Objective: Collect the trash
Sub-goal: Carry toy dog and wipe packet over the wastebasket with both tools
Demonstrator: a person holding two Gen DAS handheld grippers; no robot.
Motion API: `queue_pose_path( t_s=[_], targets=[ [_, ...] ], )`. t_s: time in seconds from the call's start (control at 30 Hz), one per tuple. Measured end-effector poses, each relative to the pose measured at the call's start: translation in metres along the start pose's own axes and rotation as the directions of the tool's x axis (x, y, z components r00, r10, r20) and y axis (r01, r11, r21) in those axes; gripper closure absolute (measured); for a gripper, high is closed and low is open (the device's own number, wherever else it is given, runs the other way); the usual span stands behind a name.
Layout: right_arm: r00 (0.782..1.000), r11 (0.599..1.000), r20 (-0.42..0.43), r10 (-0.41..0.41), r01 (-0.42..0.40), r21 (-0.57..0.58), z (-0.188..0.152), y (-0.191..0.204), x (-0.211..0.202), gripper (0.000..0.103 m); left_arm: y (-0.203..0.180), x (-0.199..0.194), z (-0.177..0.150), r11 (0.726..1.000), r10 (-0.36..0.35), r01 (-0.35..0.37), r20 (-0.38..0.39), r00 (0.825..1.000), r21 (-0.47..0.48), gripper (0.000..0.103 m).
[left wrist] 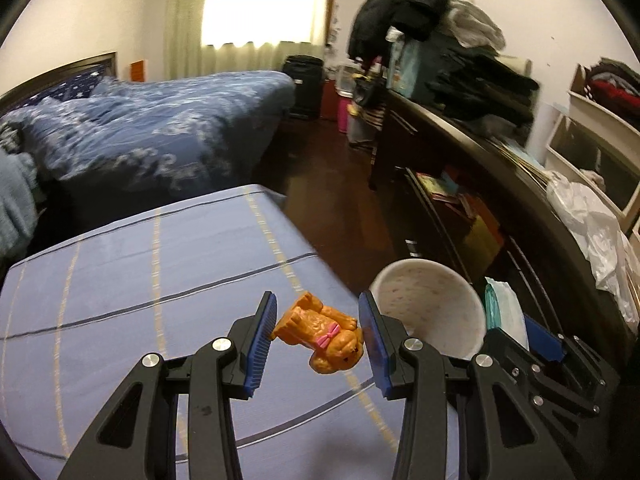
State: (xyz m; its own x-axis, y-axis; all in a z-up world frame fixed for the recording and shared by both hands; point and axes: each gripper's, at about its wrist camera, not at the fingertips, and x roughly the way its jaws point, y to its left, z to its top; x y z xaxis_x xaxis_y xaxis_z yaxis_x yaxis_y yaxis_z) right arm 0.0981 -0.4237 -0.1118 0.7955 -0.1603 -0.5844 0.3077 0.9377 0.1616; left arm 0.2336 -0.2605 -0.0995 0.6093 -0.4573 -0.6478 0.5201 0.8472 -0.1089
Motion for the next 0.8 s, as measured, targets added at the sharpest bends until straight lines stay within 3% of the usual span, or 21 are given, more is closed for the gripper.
queue_pose_path(
  t_s=[0.3, 0.53, 0.8],
  targets=[
    [0.997, 0.994, -0.007, -0.072, 0.072, 0.076, 0.004, -0.067, 0.027, 0.059, -0.068, 0.060, 0.023, 0.990, -0.105, 0.109, -0.046, 0.993, 0.087, 0.060],
    [0.998, 0.987, -0.048, -0.050, 0.057, 0.148, 0.003, -0.113, 0.060, 0.059, -0.105, 0.115, 0.032, 0.984, -0.125, 0.136, -0.099, 0.987, 0.116, 0.060],
    [0.997, 0.988, -0.055, -0.051, 0.059, 0.145, 0.004, -0.130, 0.087, 0.057, -0.127, 0.164, 0.031, 0.981, -0.135, 0.156, -0.176, 0.975, 0.111, 0.060]
  ],
)
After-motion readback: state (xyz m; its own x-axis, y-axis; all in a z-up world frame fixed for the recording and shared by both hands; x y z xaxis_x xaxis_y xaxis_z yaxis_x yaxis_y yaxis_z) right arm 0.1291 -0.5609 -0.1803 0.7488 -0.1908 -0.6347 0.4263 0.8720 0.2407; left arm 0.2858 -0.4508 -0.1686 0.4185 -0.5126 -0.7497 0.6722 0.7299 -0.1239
